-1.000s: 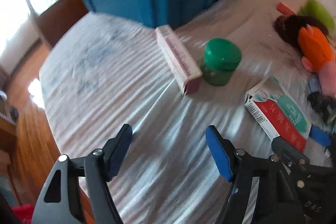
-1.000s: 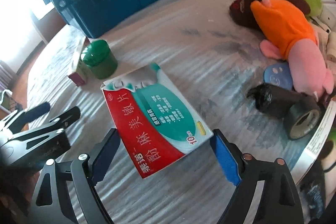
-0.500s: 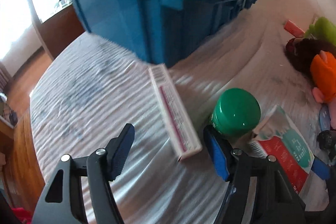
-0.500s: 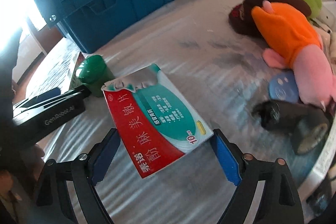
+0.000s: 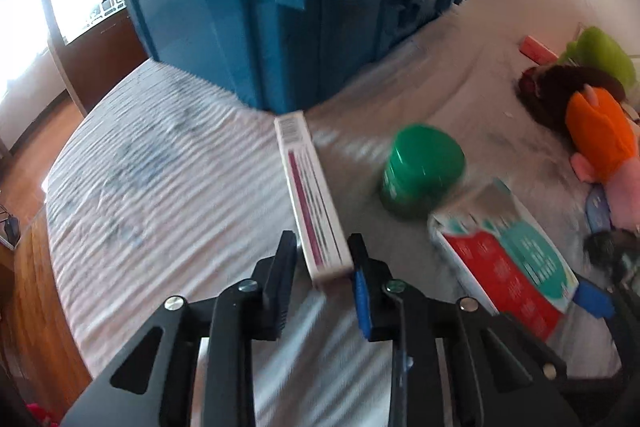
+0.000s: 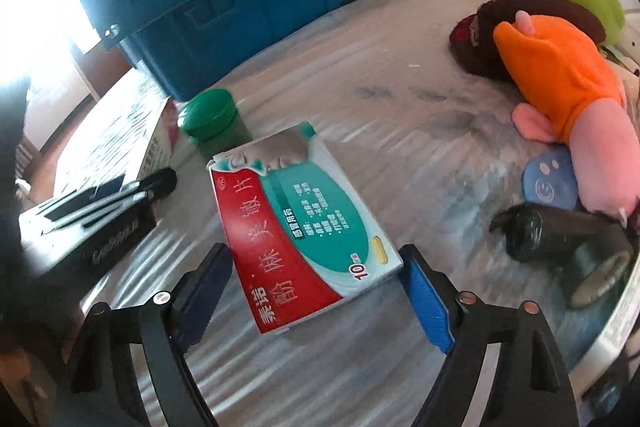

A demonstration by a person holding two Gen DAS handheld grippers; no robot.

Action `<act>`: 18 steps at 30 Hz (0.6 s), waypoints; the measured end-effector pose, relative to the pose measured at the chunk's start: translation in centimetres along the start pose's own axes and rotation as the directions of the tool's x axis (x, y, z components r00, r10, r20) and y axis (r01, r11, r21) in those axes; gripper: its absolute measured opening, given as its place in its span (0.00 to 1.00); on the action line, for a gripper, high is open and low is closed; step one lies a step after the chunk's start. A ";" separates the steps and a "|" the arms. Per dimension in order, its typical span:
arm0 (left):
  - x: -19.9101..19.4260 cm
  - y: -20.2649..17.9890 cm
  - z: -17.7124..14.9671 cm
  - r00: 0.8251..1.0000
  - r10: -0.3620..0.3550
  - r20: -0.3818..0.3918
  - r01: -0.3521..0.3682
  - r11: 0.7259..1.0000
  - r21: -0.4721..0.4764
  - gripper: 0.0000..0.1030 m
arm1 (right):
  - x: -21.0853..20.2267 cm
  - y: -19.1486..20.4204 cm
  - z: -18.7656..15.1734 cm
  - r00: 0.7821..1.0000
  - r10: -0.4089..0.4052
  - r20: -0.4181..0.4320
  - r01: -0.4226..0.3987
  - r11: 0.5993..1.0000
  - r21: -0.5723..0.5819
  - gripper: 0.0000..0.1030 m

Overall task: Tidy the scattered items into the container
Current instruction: 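Grasp the white-pink slim box with the left tool while the right tool grasps the red-teal medicine box, then lift the slim box with the left tool while the right tool lifts the medicine box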

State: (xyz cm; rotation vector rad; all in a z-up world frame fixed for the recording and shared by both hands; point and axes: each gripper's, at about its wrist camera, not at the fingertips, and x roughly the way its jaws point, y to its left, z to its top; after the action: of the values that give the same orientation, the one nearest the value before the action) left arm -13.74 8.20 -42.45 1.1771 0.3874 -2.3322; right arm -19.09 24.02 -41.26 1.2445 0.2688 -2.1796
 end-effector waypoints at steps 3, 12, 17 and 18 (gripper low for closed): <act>-1.1 0.2 -0.8 1.000 -0.024 -0.003 0.024 0.999 -0.028 0.23 | 0.2 0.8 -0.2 1.000 -0.004 -0.008 0.004 0.998 -0.059 0.82; -0.8 1.0 -0.8 0.999 -0.035 0.008 0.035 0.999 -0.005 0.23 | 0.7 0.4 0.2 1.000 -0.008 0.022 0.010 0.995 -0.101 0.80; -0.7 0.3 0.4 0.999 -0.028 0.023 0.029 0.999 -0.028 0.23 | 0.4 -0.7 0.1 1.000 -0.001 0.014 0.003 0.997 -0.072 0.80; -0.2 0.1 0.8 1.000 -0.012 0.018 0.012 1.000 -0.019 0.23 | 0.4 -0.7 0.2 1.000 -0.001 0.012 0.001 0.997 -0.076 0.80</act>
State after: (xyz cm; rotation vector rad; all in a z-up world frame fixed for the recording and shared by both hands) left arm -14.15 7.79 -41.80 1.1476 0.4112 -2.3423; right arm -19.75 24.30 -41.60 1.1895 0.3444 -2.1563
